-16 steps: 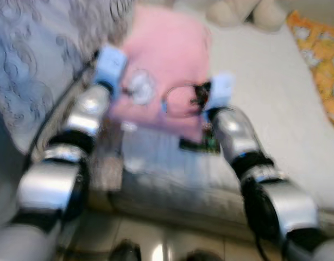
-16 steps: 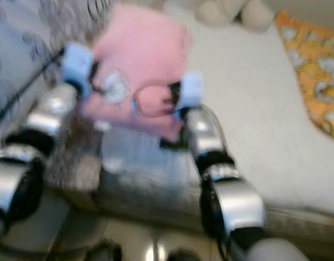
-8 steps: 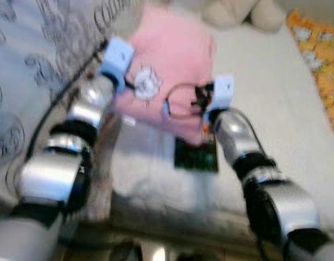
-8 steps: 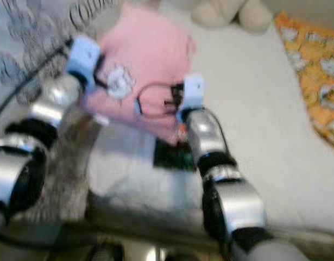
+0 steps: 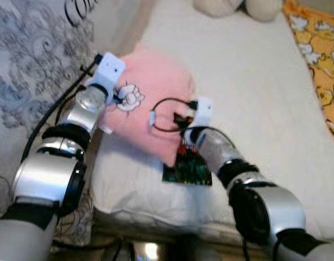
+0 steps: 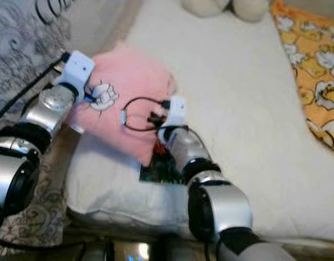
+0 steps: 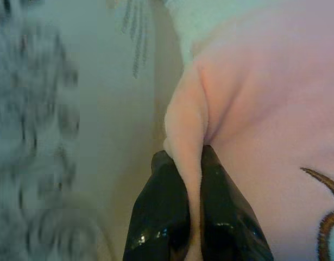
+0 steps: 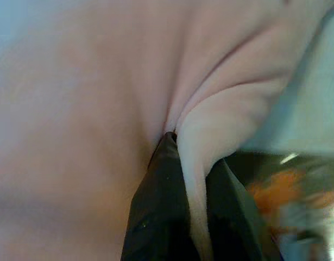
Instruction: Clean up the room
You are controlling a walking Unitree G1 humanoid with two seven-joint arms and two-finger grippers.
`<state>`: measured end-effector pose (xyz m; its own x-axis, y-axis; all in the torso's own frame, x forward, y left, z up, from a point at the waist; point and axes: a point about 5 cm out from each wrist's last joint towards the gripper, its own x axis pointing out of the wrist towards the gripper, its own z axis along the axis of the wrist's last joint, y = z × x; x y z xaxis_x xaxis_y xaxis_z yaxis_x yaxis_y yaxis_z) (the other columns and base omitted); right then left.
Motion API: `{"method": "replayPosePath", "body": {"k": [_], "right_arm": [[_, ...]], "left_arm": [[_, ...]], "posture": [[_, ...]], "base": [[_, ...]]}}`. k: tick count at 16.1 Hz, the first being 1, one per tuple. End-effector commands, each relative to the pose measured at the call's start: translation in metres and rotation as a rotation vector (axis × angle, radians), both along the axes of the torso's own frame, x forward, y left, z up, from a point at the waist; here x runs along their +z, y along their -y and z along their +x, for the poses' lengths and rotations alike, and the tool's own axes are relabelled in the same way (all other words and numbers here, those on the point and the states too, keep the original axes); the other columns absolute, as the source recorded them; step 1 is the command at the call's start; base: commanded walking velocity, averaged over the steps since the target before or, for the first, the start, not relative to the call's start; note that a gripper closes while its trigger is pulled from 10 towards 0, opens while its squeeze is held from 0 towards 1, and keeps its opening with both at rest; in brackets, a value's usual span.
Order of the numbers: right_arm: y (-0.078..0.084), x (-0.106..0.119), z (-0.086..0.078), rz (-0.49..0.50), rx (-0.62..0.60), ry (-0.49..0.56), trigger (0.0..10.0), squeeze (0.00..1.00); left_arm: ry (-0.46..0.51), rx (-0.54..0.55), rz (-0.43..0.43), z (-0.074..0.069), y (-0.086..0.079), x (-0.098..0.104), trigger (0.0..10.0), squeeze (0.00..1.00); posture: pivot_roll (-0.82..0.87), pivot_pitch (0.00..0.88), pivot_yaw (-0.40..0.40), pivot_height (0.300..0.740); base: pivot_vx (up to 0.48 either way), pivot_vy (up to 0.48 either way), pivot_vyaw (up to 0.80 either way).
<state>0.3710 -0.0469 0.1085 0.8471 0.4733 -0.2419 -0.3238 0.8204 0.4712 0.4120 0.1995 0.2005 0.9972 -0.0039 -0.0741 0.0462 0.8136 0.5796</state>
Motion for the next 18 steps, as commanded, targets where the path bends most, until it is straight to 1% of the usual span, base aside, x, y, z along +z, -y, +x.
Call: {"method": "replayPosePath", "body": {"k": [1,3,5,6,7,8,9,10,11,12,13,14,15,16,18], "right_arm": [[-0.002,-0.014,-0.008,-0.015,0.021,-0.055,10.0,0.0],[-0.005,-0.017,-0.011,-0.03,0.044,-0.049,10.0,0.0],[-0.008,-0.015,-0.01,-0.103,0.076,-0.001,10.0,0.0],[-0.014,-0.008,-0.009,-0.157,0.126,0.062,10.0,0.0],[-0.016,-0.005,-0.008,-0.191,0.153,0.095,10.0,0.0],[-0.014,0.002,-0.004,-0.271,0.189,0.153,10.0,0.0],[-0.011,0.003,-0.003,-0.296,0.188,0.162,10.0,0.0],[-0.005,0.001,-0.002,-0.347,0.191,0.161,10.0,0.0],[0.007,-0.001,0.001,-0.415,0.164,0.149,10.0,0.0],[0.01,0.0,0.002,-0.448,0.158,0.153,10.0,0.0],[0.015,0.001,0.004,-0.515,0.154,0.167,10.0,0.0],[0.019,0.003,0.007,-0.572,0.142,0.181,10.0,0.0],[0.019,0.003,0.007,-0.577,0.144,0.185,10.0,0.0],[0.015,0.005,0.007,-0.597,0.16,0.2,10.0,0.0],[0.009,0.004,0.005,-0.622,0.196,0.218,10.0,0.0]], "left_arm": [[0.023,0.086,0.014,-0.003,-0.02,0.002,10.0,0.0],[0.044,0.102,0.026,-0.003,-0.023,0.006,10.0,0.0],[0.09,0.125,0.042,-0.002,-0.026,0.015,10.0,0.0],[0.138,0.181,-0.003,-0.002,-0.031,0.022,10.0,0.0],[0.156,0.21,-0.039,-0.002,-0.032,0.024,10.0,0.0],[0.167,0.231,-0.073,-0.004,-0.025,0.016,10.0,0.0],[0.15,0.225,-0.091,-0.004,-0.02,0.01,10.0,0.0],[0.111,0.219,-0.133,-0.005,-0.014,0.0,10.0,0.0],[0.07,0.18,-0.137,-0.006,0.001,-0.015,10.0,0.0],[0.056,0.175,-0.144,-0.006,0.005,-0.02,10.0,0.0],[0.018,0.171,-0.179,-0.008,0.012,-0.03,10.0,0.0],[-0.009,0.171,-0.179,-0.01,0.02,-0.039,10.0,0.0],[-0.009,0.175,-0.177,-0.01,0.02,-0.04,10.0,0.0],[0.007,0.2,-0.132,-0.01,0.015,-0.038,10.0,0.0],[0.011,0.22,-0.122,-0.011,0.007,-0.036,10.0,0.0]], "posture": [[-0.01,0.23,-0.085,0.74],[0.0,0.244,-0.087,0.74],[0.01,0.25,-0.088,0.74],[0.01,0.253,-0.088,0.74],[0.01,0.253,-0.088,0.74],[0.0,0.257,-0.095,0.74],[0.0,0.257,-0.096,0.74],[0.01,0.257,-0.097,0.74],[0.01,0.255,-0.097,0.74],[0.01,0.255,-0.097,0.74],[0.01,0.253,-0.098,0.74],[0.0,0.251,-0.102,0.74],[0.0,0.251,-0.102,0.74],[0.0,0.251,-0.102,0.74],[0.0,0.245,-0.105,0.74]], "base": [[0.0,0.0,0.0],[0.0,0.0,0.0],[0.0,0.0,0.0],[0.0,0.0,0.0],[0.0,0.0,0.0],[0.0,0.0,0.0],[0.0,0.0,0.0],[0.0,0.0,0.0],[0.0,0.0,0.0],[0.0,0.0,0.0],[0.0,0.0,0.0],[0.0,0.0,0.0],[0.0,0.0,0.0],[0.0,0.0,0.0],[0.0,0.0,0.0]]}}
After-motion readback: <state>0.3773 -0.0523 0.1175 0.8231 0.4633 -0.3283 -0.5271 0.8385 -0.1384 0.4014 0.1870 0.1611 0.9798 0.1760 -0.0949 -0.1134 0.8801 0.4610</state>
